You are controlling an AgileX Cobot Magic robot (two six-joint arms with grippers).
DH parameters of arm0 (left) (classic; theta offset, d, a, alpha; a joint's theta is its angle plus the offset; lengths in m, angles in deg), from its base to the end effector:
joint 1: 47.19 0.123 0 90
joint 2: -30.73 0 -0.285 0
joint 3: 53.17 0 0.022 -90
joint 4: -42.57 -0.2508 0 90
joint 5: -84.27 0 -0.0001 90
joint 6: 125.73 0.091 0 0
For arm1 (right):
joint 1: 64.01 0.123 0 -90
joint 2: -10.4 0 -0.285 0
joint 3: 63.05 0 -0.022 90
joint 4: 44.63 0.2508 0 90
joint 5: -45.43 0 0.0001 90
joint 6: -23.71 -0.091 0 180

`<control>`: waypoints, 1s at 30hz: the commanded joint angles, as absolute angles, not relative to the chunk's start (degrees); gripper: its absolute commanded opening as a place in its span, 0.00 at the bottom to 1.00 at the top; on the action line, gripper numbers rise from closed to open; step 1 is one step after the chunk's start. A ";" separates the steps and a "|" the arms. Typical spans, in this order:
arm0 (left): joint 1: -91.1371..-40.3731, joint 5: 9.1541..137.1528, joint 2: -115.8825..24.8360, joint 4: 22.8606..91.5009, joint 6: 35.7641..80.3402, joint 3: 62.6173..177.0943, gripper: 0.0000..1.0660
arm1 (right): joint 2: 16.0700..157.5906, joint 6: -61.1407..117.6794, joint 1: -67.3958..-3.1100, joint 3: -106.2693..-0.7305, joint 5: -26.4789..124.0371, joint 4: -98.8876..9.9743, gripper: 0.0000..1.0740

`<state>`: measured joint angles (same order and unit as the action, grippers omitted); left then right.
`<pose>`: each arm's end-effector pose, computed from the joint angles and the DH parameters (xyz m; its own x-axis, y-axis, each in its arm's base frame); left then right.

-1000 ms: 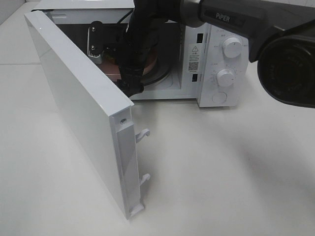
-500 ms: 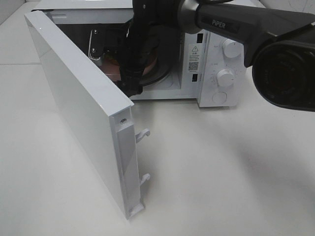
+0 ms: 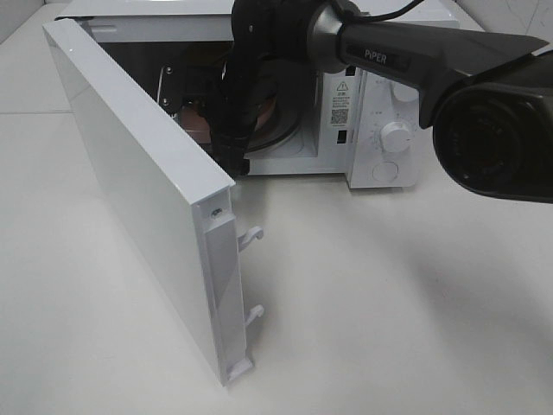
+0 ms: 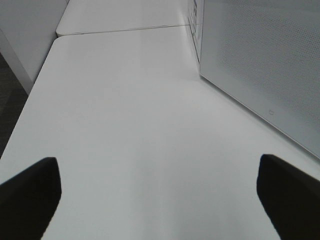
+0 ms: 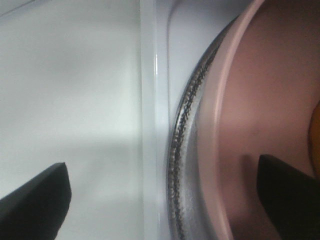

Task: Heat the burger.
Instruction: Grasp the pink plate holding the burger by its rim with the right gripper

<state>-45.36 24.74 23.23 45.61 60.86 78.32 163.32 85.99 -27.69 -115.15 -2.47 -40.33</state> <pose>-0.0048 -0.0043 0.2794 -0.4279 0.0743 -0.9008 0.0472 0.9971 0.0598 0.4413 0.3307 0.1496 0.1788 -0.9351 -0.3058 -0.9051 -0.0345 -0.4237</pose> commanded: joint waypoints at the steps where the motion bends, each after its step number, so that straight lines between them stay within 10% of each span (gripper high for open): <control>1: -45.19 25.14 24.32 46.12 60.52 78.03 0.94 | 164.06 86.05 -27.52 -115.38 -2.64 -38.56 0.91; 24: -45.19 25.14 24.32 46.12 60.52 78.03 0.94 | 165.55 86.05 -27.52 -115.38 -2.76 -37.35 0.91; 30: -45.19 25.14 24.32 46.12 60.52 78.03 0.94 | 165.61 86.05 -27.58 -115.38 -4.02 -37.24 0.72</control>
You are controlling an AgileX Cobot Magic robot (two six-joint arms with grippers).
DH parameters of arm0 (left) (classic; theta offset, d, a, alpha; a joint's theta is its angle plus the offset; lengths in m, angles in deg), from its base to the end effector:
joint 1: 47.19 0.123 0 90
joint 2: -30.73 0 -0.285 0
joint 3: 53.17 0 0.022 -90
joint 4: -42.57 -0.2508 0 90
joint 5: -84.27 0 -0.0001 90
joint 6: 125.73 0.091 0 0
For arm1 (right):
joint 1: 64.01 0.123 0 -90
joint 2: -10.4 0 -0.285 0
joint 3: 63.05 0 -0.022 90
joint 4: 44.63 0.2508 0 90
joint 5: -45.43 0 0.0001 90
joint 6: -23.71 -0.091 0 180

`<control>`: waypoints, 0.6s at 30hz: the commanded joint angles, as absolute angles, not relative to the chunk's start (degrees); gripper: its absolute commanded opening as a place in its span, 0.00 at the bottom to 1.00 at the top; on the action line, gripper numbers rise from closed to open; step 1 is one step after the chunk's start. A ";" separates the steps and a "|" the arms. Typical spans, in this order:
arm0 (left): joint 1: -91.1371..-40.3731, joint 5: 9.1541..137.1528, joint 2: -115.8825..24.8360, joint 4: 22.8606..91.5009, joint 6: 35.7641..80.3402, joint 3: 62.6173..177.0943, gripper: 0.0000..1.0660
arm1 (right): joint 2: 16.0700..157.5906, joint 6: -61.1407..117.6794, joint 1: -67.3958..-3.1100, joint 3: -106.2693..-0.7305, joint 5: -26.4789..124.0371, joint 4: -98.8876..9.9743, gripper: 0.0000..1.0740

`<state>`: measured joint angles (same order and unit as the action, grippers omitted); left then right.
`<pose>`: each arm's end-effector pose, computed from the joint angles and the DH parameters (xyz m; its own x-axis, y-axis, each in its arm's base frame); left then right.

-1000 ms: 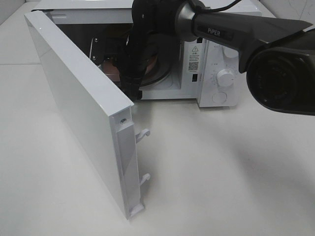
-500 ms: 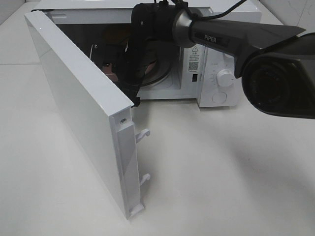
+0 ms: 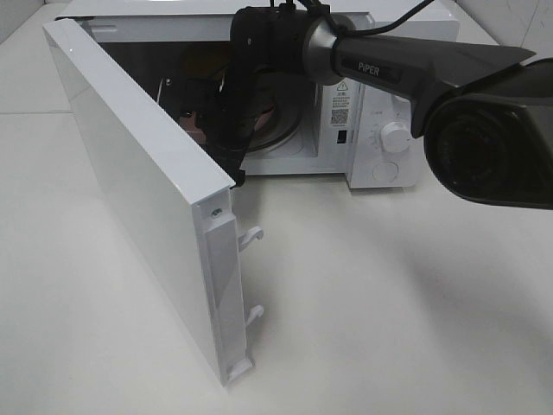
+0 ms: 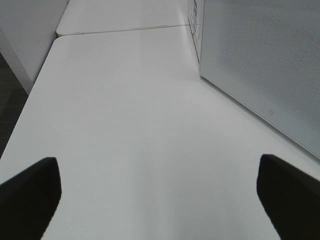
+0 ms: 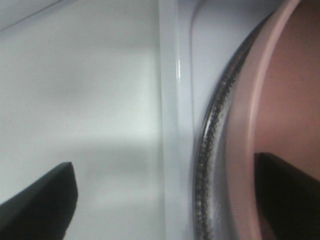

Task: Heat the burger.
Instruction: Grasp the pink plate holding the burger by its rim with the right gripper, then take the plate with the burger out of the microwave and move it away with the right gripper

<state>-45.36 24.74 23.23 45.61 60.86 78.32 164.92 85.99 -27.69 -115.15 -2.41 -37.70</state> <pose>-0.0048 -0.0043 0.2794 -0.4279 0.0743 -0.9008 0.0472 0.9971 0.0598 0.4400 0.3336 0.1346 0.1546 -0.9302 -0.3328 -0.9248 -0.0177 -0.3801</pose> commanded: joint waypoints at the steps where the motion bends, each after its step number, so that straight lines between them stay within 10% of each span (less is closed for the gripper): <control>1: -45.19 25.14 24.32 46.12 60.52 78.03 0.94 | 165.61 86.05 -27.58 -115.38 -4.08 -37.47 0.53; 6: -45.19 25.14 24.32 46.12 60.52 78.03 0.94 | 165.61 87.03 -27.58 -115.38 -3.79 -38.67 0.01; 18: -45.19 25.14 24.32 46.12 60.52 78.03 0.94 | 164.81 87.08 -27.58 -115.44 -6.31 -38.61 0.00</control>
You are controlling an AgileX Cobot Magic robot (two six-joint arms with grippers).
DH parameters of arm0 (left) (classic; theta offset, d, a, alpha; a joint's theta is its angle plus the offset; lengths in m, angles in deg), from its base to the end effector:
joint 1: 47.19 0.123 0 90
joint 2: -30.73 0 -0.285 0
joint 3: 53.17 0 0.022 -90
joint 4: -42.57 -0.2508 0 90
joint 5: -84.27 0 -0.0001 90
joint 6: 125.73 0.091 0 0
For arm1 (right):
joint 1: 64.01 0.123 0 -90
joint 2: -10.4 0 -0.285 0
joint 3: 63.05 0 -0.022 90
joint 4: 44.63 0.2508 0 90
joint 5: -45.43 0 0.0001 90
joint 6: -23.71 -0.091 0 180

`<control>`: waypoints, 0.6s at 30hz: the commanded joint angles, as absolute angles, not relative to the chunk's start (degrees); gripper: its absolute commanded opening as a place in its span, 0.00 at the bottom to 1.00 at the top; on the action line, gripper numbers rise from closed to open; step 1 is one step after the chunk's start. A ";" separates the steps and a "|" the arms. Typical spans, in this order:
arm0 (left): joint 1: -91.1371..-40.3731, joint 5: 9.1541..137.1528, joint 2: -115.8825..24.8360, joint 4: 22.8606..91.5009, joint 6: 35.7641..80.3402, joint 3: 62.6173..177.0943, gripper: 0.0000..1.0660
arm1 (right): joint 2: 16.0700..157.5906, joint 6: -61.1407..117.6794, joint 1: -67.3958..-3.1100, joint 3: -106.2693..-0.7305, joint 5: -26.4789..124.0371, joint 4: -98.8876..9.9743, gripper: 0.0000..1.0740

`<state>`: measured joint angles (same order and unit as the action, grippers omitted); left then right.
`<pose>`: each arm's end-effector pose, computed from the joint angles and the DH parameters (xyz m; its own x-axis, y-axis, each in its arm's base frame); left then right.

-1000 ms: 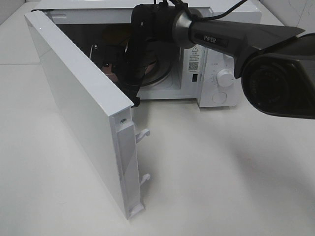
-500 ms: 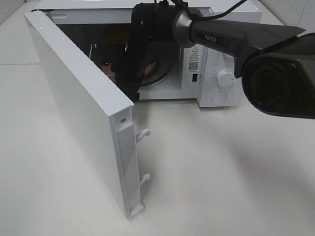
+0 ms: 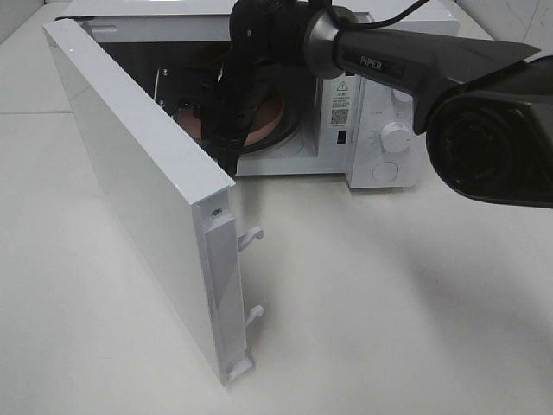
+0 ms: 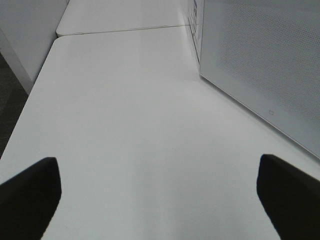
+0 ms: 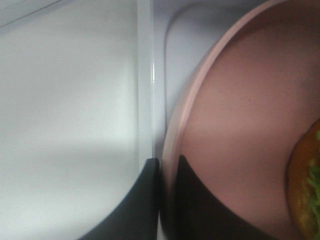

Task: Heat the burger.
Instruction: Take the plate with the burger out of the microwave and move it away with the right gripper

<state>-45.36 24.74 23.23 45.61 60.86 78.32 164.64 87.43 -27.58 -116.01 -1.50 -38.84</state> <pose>-0.0048 -0.0043 0.2794 -0.4279 0.0743 -0.9008 0.0472 0.9971 0.0598 0.4424 0.3349 0.1423 0.1948 -0.9270 -0.3204 -0.9039 -0.0429 -0.4255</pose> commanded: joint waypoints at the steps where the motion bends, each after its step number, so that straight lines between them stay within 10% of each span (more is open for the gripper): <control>1: -45.19 25.14 24.32 46.12 60.52 78.03 0.94 | 164.35 87.14 -27.58 -115.44 -7.46 -38.61 0.00; 18: -45.19 25.14 24.32 46.12 60.52 78.03 0.94 | 158.51 88.86 -27.58 -114.06 -15.82 -39.41 0.00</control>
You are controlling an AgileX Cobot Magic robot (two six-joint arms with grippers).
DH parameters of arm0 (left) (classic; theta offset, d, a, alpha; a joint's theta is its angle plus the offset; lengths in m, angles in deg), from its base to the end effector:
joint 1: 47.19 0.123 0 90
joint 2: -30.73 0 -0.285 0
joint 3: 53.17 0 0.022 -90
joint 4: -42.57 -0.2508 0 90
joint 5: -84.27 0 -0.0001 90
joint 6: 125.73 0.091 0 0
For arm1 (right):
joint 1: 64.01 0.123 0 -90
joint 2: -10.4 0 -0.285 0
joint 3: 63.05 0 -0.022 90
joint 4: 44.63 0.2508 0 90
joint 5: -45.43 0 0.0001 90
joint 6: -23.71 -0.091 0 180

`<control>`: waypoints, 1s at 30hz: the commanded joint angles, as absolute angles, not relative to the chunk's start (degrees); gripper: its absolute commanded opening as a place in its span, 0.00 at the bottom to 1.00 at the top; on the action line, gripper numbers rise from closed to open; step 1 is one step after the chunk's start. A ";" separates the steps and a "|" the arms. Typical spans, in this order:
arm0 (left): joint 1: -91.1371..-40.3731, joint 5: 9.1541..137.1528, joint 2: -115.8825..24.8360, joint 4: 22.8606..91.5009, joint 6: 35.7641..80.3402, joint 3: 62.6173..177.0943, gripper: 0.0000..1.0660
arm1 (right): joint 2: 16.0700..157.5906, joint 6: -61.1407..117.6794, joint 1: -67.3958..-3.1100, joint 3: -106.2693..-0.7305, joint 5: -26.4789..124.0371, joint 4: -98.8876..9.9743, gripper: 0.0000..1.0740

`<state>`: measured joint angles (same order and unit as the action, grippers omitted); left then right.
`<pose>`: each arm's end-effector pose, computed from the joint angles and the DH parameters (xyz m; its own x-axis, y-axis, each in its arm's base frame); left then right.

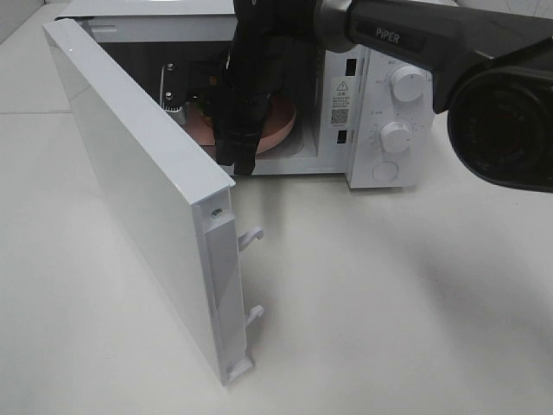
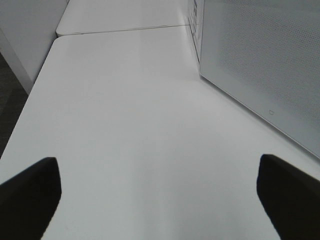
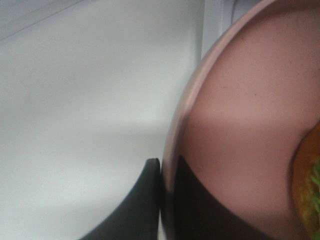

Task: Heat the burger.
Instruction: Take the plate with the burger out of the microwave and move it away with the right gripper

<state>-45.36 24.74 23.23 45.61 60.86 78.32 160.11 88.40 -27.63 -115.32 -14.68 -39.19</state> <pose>-0.0048 -0.0043 0.2794 -0.4279 0.0743 -0.9008 0.0472 0.9971 0.0598 0.4241 0.3218 0.1723 0.1949 -0.9491 -0.2473 -0.9460 -0.1153 -0.3030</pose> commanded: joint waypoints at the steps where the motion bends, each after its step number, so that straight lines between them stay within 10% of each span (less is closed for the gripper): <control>1: -45.19 25.14 24.32 46.12 60.52 78.03 0.94 | 158.51 88.86 -27.58 -114.06 -15.82 -39.41 0.00; 30: -45.19 25.14 24.32 46.12 60.52 78.03 0.94 | 134.04 92.93 -27.63 -73.32 9.16 -43.83 0.00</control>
<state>-45.36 24.74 23.23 45.61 60.86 78.32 136.68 93.73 -26.94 -74.64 5.09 -41.59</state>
